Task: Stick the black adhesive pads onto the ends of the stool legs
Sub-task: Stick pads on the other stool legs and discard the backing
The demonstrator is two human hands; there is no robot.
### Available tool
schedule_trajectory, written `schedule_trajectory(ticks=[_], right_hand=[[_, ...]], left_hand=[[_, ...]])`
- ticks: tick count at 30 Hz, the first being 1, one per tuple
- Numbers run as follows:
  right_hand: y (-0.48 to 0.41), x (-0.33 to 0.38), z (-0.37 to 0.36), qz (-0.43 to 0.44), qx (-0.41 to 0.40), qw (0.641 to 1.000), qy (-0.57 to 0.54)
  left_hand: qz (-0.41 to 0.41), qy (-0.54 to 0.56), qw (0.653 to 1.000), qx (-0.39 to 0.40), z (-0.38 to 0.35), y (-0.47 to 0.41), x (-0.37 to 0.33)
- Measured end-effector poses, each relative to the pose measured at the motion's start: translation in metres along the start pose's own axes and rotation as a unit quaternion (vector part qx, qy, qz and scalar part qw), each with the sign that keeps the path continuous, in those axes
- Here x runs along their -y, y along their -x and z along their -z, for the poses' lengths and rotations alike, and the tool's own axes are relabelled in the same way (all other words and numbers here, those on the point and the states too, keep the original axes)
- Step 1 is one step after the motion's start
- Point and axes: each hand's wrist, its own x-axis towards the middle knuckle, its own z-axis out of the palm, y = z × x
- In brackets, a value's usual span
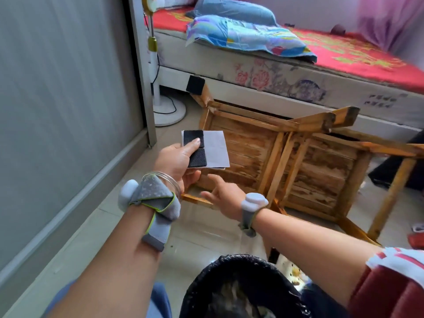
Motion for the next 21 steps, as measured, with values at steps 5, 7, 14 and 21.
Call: schedule_trajectory(ticks=[5, 7, 14, 21], right_hand=[[0.042, -0.029, 0.092, -0.014, -0.097, 0.987, -0.128], [0.058, -0.034, 0.108, -0.018, -0.121, 0.974, -0.192], [0.091, -0.035, 0.136, 0.008, -0.084, 0.971, -0.223], [0.095, -0.035, 0.133, 0.017, -0.153, 0.96, -0.234]], left_hand=[[0.028, -0.098, 0.99, 0.102, -0.033, 0.013, 0.026], [0.041, -0.132, 0.981, 0.139, -0.035, 0.015, 0.036], [0.068, -0.186, 0.944, 0.262, -0.052, 0.032, 0.056], [0.126, -0.067, 0.954, 0.265, -0.06, 0.035, 0.059]])
